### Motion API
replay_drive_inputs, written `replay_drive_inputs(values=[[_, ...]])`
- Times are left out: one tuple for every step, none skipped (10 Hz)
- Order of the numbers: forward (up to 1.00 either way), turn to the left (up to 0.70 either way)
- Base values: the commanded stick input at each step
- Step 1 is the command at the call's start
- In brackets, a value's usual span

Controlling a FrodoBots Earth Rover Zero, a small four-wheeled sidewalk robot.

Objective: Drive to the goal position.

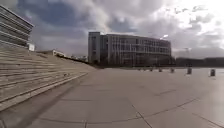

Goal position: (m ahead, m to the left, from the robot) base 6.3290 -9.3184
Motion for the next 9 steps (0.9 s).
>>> replay_drive_inputs(values=[[0.70, 0.00], [0.70, 0.00], [0.70, 0.28], [0.70, 0.35], [0.70, 0.35], [0.70, 0.35], [0.70, 0.35], [0.70, 0.35], [0.70, 0.35]])
